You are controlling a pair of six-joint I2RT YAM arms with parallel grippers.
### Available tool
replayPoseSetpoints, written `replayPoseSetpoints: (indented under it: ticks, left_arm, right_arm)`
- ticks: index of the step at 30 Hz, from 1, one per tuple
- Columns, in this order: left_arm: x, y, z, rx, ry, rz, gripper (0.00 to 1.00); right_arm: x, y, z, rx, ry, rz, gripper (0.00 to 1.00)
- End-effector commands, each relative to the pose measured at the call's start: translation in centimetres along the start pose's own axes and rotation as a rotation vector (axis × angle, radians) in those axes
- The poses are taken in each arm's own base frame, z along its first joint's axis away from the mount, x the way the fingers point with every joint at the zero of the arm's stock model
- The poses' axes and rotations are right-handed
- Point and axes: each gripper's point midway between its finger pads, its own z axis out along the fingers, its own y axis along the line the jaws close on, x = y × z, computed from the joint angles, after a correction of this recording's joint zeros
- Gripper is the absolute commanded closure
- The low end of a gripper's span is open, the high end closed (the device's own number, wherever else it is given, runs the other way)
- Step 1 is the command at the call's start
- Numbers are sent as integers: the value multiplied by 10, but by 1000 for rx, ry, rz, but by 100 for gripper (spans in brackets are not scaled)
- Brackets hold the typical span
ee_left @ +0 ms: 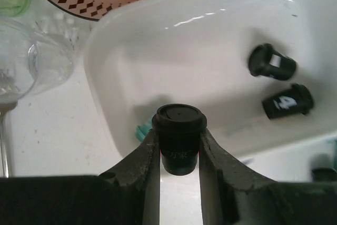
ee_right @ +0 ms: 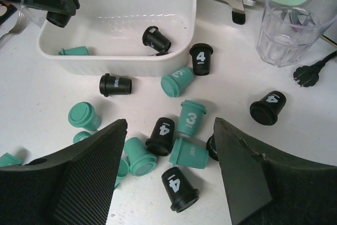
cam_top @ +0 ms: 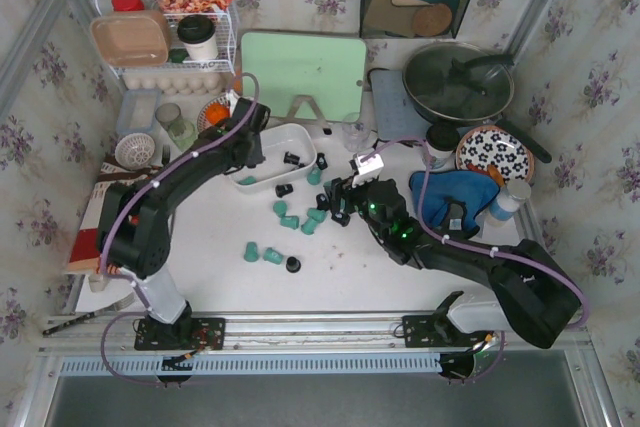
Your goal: Mix the coffee capsules in the storage basket
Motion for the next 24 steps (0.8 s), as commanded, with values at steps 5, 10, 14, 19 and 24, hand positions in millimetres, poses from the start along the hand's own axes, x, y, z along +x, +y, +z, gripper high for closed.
replayPoseSetpoints:
  ticks: [5,10,14,19,24]
  left_arm:
    - [16,13,41,21,138,-13,68]
    - [22,17,49,13,175,-24,61]
    - [21,20,47,12,174,-21,53]
    - [17,23,41,13,136,-29,40]
    - [4,25,24,25,90,-28,38]
  right_arm:
    - [-5,-4,3,30,-14,-1,25]
    - [-5,-3,3,27,-10,3,24]
    - [-6,-1,3,17,-3,5,23]
    - [-10,-1,1,18,-16,10,21]
    - [-12,-2,-1,22,-23,11,21]
